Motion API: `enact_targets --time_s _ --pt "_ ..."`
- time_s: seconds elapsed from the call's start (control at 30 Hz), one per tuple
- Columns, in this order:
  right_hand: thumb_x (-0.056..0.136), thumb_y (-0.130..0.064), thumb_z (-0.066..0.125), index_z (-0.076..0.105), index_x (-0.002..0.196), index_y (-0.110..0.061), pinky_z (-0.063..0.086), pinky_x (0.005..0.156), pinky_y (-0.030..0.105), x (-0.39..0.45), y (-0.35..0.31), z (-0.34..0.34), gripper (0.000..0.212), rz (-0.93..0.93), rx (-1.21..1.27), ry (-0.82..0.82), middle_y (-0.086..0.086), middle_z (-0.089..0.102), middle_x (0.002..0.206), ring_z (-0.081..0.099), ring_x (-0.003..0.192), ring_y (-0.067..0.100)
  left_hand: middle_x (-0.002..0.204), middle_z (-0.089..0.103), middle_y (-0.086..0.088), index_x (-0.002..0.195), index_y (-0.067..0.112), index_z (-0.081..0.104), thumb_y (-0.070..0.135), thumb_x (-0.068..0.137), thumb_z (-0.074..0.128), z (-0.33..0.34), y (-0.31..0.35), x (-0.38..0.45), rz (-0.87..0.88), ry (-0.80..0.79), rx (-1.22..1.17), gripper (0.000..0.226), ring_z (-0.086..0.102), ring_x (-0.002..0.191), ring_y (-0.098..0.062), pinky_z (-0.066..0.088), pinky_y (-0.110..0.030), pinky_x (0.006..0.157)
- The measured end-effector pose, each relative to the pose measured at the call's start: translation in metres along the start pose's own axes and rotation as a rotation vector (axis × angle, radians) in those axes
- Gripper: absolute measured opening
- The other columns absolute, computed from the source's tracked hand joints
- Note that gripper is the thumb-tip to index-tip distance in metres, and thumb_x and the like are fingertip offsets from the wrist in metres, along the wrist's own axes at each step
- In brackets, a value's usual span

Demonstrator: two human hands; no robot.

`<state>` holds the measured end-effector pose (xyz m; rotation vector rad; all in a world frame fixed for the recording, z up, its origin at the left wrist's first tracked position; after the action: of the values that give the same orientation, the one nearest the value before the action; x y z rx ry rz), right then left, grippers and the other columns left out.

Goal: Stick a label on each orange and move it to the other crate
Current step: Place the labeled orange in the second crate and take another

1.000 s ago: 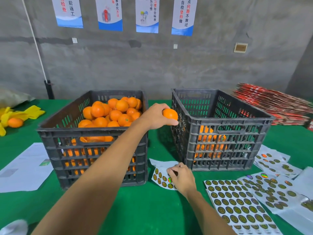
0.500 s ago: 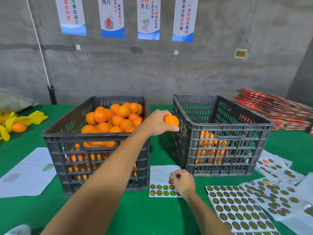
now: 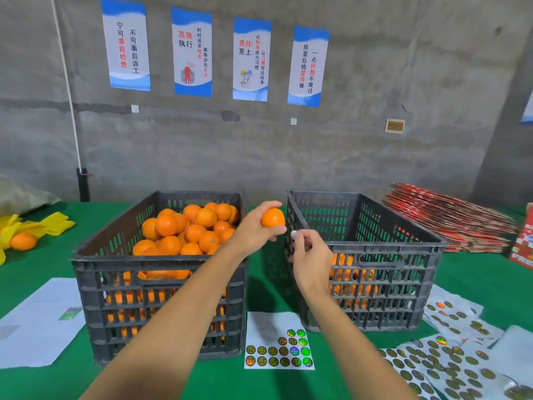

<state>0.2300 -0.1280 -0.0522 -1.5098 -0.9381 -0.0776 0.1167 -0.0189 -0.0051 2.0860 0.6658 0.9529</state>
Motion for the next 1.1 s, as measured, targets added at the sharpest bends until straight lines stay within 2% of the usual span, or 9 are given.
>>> enact_targets --time_s 0.17,0.27,0.4,0.5,0.6,0.77,0.93,1.03,1.1 --pt "0.106 -0.032 0.053 0.070 0.114 -0.023 0.054 0.082 0.038 0.019 -0.045 -0.006 0.022 -0.201 -0.138 0.114 -0.008 0.071 0.110 0.066 0.098 0.014 0.127 0.061 -0.003 0.138 0.029 0.056 0.010 0.084 0.083 -0.002 0.002 0.000 -0.014 0.008 -0.084 0.064 0.067 0.104 -0.022 0.062 -0.033 0.082" --pt "0.105 -0.036 0.054 0.072 0.116 -0.025 0.055 0.075 0.034 0.022 -0.051 0.002 0.023 -0.356 -0.235 0.072 -0.008 0.066 0.111 0.065 0.091 0.013 0.129 0.063 0.000 0.141 0.026 0.056 0.003 0.084 0.081 -0.003 0.001 0.000 -0.011 0.004 -0.119 0.066 0.064 0.110 -0.017 0.060 -0.024 0.080" --pt "0.102 -0.037 0.060 0.075 0.117 -0.023 0.056 0.066 0.038 0.020 -0.037 0.017 0.025 -0.504 -0.405 -0.034 -0.003 0.062 0.113 0.064 0.079 0.019 0.133 0.062 -0.002 0.145 0.021 0.055 -0.002 0.089 0.074 -0.004 -0.001 0.001 -0.013 0.008 -0.155 0.063 0.063 0.110 -0.015 0.059 -0.018 0.077" --pt "0.104 -0.036 0.058 0.072 0.125 -0.020 0.057 0.066 0.039 0.017 -0.029 0.019 0.030 -0.640 -0.450 -0.020 0.002 0.064 0.121 0.065 0.088 0.018 0.136 0.059 -0.002 0.147 0.023 0.052 -0.001 0.092 0.071 -0.004 -0.005 0.003 -0.036 0.029 -0.130 0.062 0.061 0.116 -0.018 0.059 -0.021 0.085" --pt "0.105 -0.034 0.049 0.060 0.140 -0.018 0.059 0.077 0.039 0.019 -0.025 0.016 0.040 -0.741 -0.568 -0.074 0.004 0.060 0.138 0.064 0.106 0.022 0.137 0.058 -0.001 0.147 0.024 0.050 0.002 0.092 0.073 -0.004 -0.009 0.006 -0.067 0.048 -0.103 0.063 0.059 0.119 -0.019 0.058 -0.030 0.094" --pt "0.099 -0.036 0.056 0.023 0.160 -0.023 0.061 0.084 0.037 0.026 -0.017 0.021 0.071 -0.675 -0.733 -0.372 0.002 0.026 0.166 0.059 0.120 0.026 0.125 0.067 0.003 0.140 0.026 0.058 0.012 0.089 0.076 -0.002 -0.011 0.007 -0.126 0.049 -0.095 0.056 0.065 0.114 -0.018 0.058 -0.043 0.098" --pt "0.100 -0.038 0.059 0.033 0.155 -0.025 0.057 0.087 0.041 0.040 -0.018 0.016 0.062 -0.690 -0.789 -0.430 0.003 0.035 0.159 0.062 0.120 0.031 0.123 0.073 0.005 0.142 0.019 0.060 0.023 0.082 0.073 0.006 -0.014 0.008 -0.158 -0.066 -0.025 0.061 0.066 0.117 -0.016 0.054 -0.042 0.103" --pt "0.100 -0.041 0.060 0.031 0.159 -0.025 0.054 0.093 0.043 0.057 -0.012 0.003 0.068 -0.535 -0.744 -0.455 0.000 0.025 0.168 0.063 0.121 0.033 0.111 0.076 0.012 0.141 0.021 0.059 0.036 0.079 0.083 0.006 -0.013 0.010 -0.184 -0.128 -0.117 0.068 0.068 0.112 -0.008 0.051 -0.033 0.102" --pt "0.099 -0.044 0.062 0.032 0.157 -0.026 0.055 0.087 0.042 0.064 -0.007 -0.005 0.067 -0.502 -0.753 -0.446 -0.004 0.015 0.170 0.066 0.114 0.032 0.119 0.073 0.004 0.135 0.022 0.063 0.033 0.086 0.081 0.005 -0.016 0.014 -0.192 -0.107 -0.153 0.053 0.065 0.117 -0.011 0.048 -0.031 0.105"
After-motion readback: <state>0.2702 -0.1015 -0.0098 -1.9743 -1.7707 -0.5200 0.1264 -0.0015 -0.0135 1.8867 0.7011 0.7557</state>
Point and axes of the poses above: each hand's wrist, its own x-axis towards the middle knuckle, its own z-axis out of the palm, y = z × x, the point moved 3 cm from there along x, towards the middle knuckle
